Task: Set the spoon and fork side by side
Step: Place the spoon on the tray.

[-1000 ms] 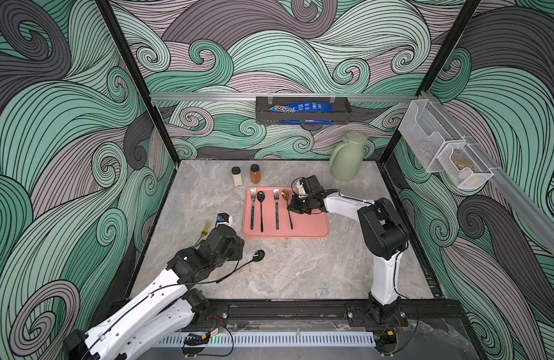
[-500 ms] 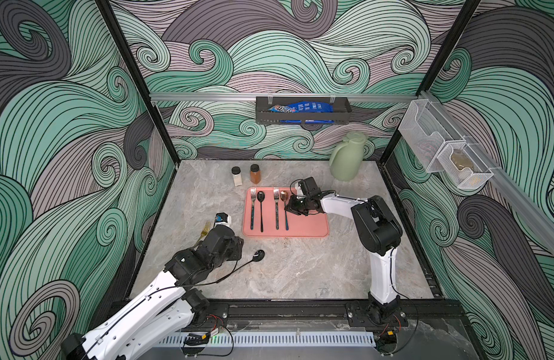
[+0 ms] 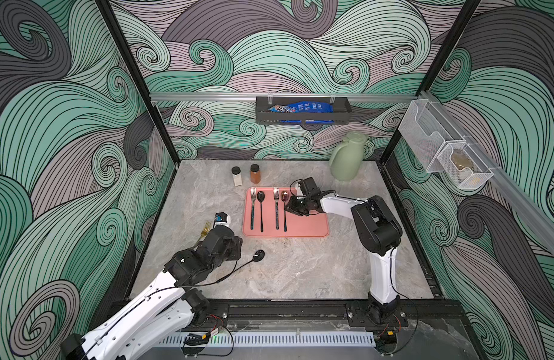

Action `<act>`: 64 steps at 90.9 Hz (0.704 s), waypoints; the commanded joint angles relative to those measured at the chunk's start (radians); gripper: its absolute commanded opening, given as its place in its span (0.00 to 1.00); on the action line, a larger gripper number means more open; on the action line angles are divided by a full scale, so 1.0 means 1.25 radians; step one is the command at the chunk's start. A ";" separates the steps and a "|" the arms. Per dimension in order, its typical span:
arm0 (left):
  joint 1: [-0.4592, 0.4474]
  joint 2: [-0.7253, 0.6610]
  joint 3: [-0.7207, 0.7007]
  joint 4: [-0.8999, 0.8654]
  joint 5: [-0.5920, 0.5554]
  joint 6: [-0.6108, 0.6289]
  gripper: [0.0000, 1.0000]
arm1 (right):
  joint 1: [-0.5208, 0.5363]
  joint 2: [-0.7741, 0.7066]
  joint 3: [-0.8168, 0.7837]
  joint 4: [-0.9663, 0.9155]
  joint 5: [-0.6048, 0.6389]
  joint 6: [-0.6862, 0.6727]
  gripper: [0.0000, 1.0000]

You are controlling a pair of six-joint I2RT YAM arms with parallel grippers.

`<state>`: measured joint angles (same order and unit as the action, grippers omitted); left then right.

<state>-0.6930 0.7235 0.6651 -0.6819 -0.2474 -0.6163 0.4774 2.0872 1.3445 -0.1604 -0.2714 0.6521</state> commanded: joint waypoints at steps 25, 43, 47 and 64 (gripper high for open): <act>0.046 0.117 0.044 0.009 -0.384 0.104 0.45 | 0.008 -0.183 -0.072 -0.006 0.021 -0.132 0.43; 0.199 0.178 0.004 0.043 -0.311 0.056 0.58 | 0.007 -0.290 -0.183 0.049 0.020 -0.150 0.46; 0.243 0.195 -0.001 0.056 -0.253 0.043 0.63 | 0.007 -0.301 -0.201 0.060 0.011 -0.152 0.46; 0.429 0.305 -0.016 0.111 -0.038 0.020 0.78 | 0.006 -0.331 -0.266 0.127 -0.030 -0.152 0.46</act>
<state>-0.2630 1.0401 0.6559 -0.5983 -0.4797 -0.5575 0.4831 1.6928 1.0580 -0.0673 -0.2722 0.4778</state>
